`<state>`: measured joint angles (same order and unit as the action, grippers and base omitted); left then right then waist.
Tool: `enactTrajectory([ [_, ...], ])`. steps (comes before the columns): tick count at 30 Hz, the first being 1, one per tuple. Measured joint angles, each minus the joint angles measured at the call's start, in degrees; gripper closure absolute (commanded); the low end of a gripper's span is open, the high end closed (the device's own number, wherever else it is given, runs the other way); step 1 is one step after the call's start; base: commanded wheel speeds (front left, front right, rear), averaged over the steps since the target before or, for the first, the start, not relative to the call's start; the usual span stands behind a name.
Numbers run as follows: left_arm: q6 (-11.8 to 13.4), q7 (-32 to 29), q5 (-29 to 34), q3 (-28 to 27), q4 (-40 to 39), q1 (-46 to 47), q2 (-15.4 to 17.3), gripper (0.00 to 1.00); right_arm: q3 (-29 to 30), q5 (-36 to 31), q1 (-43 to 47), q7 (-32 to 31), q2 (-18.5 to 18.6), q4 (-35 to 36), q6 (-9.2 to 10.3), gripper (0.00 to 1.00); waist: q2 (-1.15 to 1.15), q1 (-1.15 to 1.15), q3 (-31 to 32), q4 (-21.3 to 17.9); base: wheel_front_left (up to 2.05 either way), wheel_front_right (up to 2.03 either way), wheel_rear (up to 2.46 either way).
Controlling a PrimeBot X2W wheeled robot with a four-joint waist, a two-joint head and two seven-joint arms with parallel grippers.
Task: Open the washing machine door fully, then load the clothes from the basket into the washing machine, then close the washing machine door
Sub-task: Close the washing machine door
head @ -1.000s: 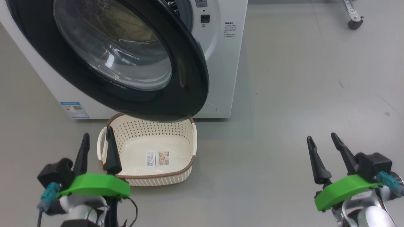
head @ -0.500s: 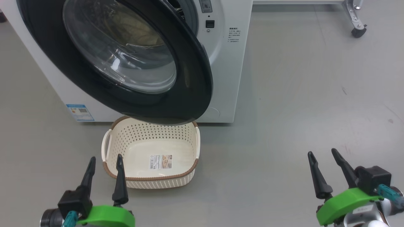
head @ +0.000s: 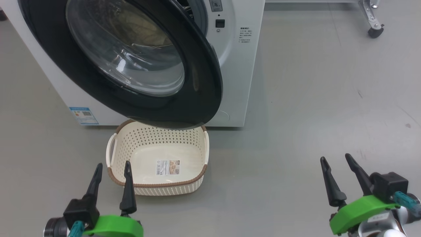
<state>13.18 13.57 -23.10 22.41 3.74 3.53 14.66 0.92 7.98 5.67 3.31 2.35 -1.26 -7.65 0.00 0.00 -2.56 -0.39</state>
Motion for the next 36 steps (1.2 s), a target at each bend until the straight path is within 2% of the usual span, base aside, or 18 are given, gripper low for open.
enactTrajectory([
  [24,0.2,-0.1,0.0,1.1,0.9,0.0,0.4,0.0,0.4,0.0,0.0,0.0,0.0,0.0,0.0,0.0,0.0,0.0,0.3,-0.1,0.0,0.0,0.0],
  [25,0.2,-0.1,0.0,1.2,1.0,0.0,0.4,0.0,0.5,0.0,0.0,0.0,0.0,0.0,0.0,0.06,0.0,0.0,0.2,-0.1,0.0,0.0,0.0],
  [26,0.2,-0.1,0.0,1.2,1.0,0.1,0.4,0.0,0.6,0.1,0.0,0.0,0.0,0.0,0.0,0.32,0.0,0.0,0.1,-0.1,0.0,0.0,0.0],
  [27,0.2,-0.1,0.0,1.2,1.0,0.1,0.4,0.0,0.7,0.1,0.0,0.0,0.0,0.0,0.0,0.71,0.0,0.0,0.0,-0.1,0.0,0.0,0.0],
  [28,0.2,-0.1,0.0,1.3,1.0,0.1,0.4,0.0,0.9,0.2,0.0,0.0,0.0,0.0,0.0,0.71,0.0,0.0,0.0,0.0,0.0,0.0,0.0],
  [29,0.2,-0.1,0.0,1.4,1.0,0.2,0.4,0.0,1.0,0.2,0.0,-0.1,0.0,0.0,0.0,1.0,0.0,0.0,-0.1,0.0,0.0,0.0,0.0],
  [36,0.0,-0.1,0.0,1.9,1.0,1.3,0.4,0.0,1.6,0.6,-0.4,-0.1,0.0,0.0,0.0,1.0,0.0,0.0,-0.9,1.1,0.0,0.0,0.0],
])
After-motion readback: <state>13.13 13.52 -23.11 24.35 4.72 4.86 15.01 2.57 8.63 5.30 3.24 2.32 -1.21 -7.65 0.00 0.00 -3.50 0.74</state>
